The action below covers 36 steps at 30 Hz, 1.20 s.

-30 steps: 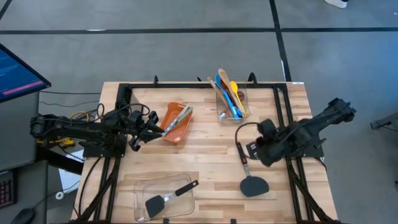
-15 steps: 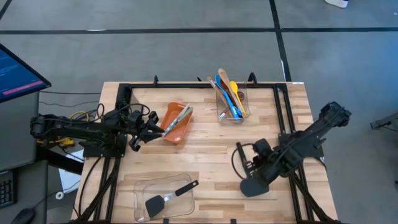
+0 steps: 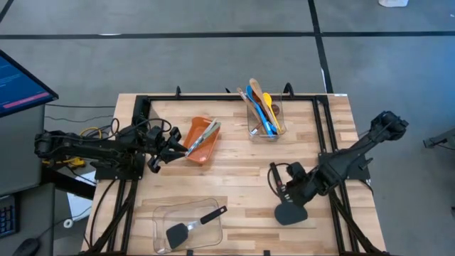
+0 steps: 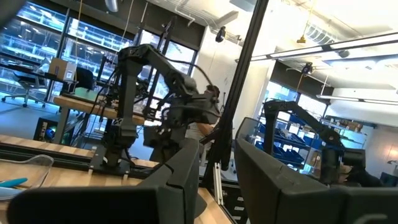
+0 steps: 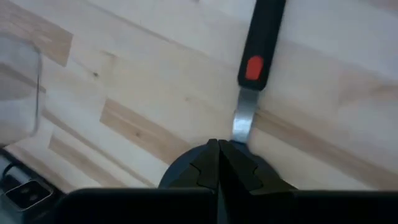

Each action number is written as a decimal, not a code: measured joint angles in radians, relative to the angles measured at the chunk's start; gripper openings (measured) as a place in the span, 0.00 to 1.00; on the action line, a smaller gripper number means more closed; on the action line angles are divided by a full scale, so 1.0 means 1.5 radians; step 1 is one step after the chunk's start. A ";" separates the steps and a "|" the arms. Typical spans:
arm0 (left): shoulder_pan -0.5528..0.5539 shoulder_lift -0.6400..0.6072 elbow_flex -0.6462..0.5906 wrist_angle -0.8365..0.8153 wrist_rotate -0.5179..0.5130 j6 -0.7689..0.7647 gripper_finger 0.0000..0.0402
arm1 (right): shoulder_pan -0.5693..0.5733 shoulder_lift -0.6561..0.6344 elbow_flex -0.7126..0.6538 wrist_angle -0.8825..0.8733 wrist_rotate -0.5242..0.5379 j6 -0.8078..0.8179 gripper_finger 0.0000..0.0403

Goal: Pick & Place Kitchen Items
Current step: Put the black flipper spatula into the bottom transparent bin

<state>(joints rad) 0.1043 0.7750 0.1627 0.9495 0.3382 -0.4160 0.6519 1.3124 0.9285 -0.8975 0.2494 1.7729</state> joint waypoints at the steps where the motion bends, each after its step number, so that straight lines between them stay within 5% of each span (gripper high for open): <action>1: 0.000 0.000 0.000 0.000 0.000 0.000 0.22 | -0.004 -0.006 -0.017 0.024 -0.013 -0.002 0.00; 12: 0.000 0.000 0.000 0.000 0.000 0.000 0.22 | -0.046 0.011 -0.065 0.108 -0.052 -0.084 0.04; 28: 0.000 0.000 0.000 -0.001 0.000 0.000 0.22 | -0.096 0.124 -0.065 0.100 -0.117 -0.105 0.50; 36: 0.000 0.000 0.000 -0.001 0.000 0.000 0.22 | -0.096 0.184 -0.065 0.101 -0.117 -0.107 0.59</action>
<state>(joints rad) 0.1042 0.7750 0.1627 0.9485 0.3378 -0.4164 0.5079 1.5884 0.8313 -0.7460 0.0742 1.6128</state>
